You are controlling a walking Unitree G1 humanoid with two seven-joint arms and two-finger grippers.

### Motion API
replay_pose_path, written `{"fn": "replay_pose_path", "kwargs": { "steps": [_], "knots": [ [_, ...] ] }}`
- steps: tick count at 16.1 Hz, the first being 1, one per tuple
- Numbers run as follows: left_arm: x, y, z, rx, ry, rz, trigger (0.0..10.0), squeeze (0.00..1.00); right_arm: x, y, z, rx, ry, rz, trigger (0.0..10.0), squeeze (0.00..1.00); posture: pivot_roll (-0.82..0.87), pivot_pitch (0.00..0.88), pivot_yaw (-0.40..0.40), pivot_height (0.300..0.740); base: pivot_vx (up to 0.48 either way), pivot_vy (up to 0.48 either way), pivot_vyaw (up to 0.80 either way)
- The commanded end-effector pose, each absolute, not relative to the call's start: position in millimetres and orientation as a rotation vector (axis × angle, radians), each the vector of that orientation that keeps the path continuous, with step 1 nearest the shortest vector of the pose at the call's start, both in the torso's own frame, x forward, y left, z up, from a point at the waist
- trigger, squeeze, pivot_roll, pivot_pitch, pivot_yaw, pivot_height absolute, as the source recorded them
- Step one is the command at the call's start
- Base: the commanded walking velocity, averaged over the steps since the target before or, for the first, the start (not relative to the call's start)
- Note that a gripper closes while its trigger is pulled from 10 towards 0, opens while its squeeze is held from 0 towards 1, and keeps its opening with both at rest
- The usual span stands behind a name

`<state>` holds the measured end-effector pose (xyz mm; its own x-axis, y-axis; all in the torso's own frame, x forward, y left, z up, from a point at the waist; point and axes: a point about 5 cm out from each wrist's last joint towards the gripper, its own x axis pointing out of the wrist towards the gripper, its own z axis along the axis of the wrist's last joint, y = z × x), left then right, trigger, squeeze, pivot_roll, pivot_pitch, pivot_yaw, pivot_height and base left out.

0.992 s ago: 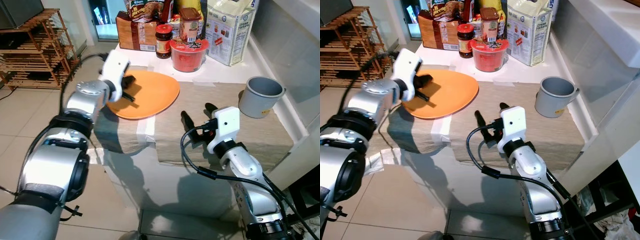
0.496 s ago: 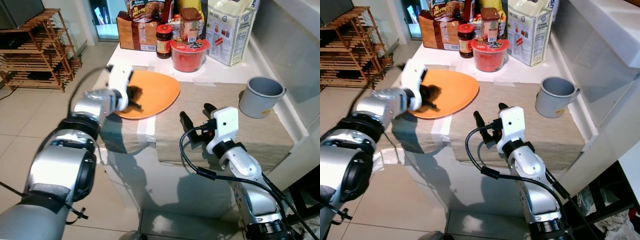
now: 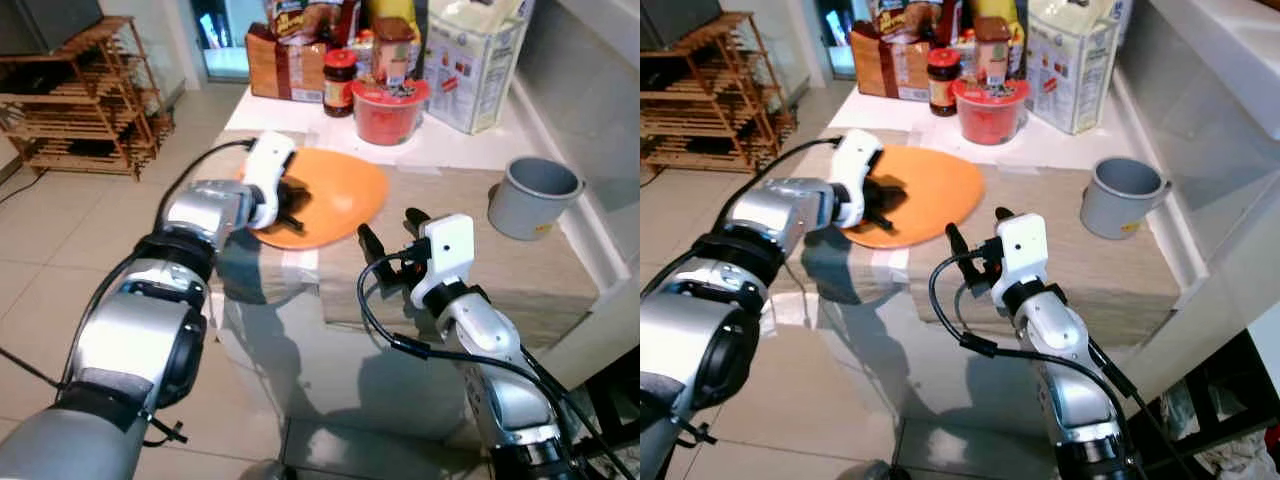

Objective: Setting the table

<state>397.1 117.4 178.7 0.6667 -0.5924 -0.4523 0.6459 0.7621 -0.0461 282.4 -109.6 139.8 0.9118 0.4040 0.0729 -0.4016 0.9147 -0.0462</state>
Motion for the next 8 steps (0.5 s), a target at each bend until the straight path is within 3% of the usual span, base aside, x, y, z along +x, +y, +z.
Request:
{"fn": "replay_pose_path", "kwargs": {
  "steps": [1, 8],
  "knots": [
    [393.0, 111.0, 173.3, 0.127, 0.498, -0.737, 10.0, 0.00, 284.7, -107.6, 141.2, -0.033, -0.082, 0.426, 10.0, 0.00, -0.08, 0.000, 0.057, 0.736, 0.000, 0.000, 0.00],
    [391.5, 105.3, 178.5, 0.115, 0.477, -0.763, 10.0, 0.00, 284.9, -107.8, 140.2, -0.035, -0.078, 0.427, 10.0, 0.00, -0.08, 0.000, 0.053, 0.736, 0.000, 0.000, 0.00]
  ]
}}
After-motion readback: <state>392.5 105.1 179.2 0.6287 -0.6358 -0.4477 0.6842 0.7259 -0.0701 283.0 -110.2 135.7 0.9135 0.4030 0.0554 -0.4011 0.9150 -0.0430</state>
